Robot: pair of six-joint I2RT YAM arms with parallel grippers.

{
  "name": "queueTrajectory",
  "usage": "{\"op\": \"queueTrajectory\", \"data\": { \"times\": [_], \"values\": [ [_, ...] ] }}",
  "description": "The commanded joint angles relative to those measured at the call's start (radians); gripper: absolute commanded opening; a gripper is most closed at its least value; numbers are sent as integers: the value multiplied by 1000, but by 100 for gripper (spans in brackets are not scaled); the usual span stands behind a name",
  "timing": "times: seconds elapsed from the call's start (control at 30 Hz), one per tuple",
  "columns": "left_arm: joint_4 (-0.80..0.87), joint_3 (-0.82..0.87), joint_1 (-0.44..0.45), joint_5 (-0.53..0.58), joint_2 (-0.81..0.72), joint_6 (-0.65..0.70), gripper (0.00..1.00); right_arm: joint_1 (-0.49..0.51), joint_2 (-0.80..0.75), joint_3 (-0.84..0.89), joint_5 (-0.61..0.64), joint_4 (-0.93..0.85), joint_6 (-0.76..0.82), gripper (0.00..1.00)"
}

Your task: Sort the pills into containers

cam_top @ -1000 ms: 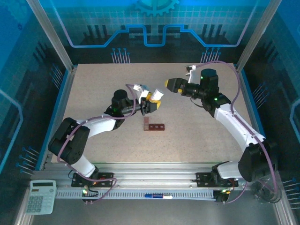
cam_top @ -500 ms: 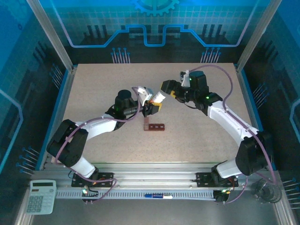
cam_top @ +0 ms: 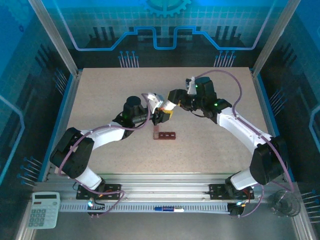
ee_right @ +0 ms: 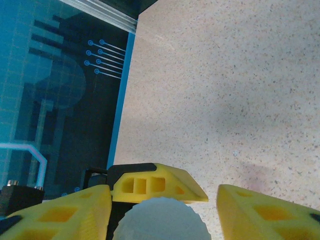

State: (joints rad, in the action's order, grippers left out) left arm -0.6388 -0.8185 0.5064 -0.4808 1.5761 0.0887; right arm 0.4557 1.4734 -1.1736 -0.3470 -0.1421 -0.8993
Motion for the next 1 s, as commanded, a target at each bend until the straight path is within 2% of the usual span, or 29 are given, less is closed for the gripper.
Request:
{"op": "queueTrajectory", "data": {
  "times": [0.0, 0.2, 0.33, 0.47, 0.6, 0.7, 0.8, 0.97],
  "values": [
    [-22, -33, 5, 15, -10, 9, 0, 12, 2, -7, 3, -1, 10, 48],
    [-58, -33, 0, -12, -11, -37, 0, -4, -15, 20, -20, 64, 115, 44],
    [-120, -24, -22, -99, -14, -120, 0, -47, -21, 45, -129, 164, 225, 44],
    [-270, -12, -57, -215, 2, -285, 0, -80, -31, 64, -264, 250, 341, 47],
    [-415, -16, -76, -294, 48, -441, 0, -96, -29, 65, -335, 275, 380, 49],
    [-439, -21, -78, -302, 66, -470, 0, -104, -26, 63, -354, 298, 350, 56],
    [-398, -22, -77, -281, 63, -429, 0, -112, -44, 58, -337, 301, 312, 74],
    [-233, -29, -77, -213, 28, -287, 0, -139, -89, 77, -280, 306, 211, 84]
  ]
}}
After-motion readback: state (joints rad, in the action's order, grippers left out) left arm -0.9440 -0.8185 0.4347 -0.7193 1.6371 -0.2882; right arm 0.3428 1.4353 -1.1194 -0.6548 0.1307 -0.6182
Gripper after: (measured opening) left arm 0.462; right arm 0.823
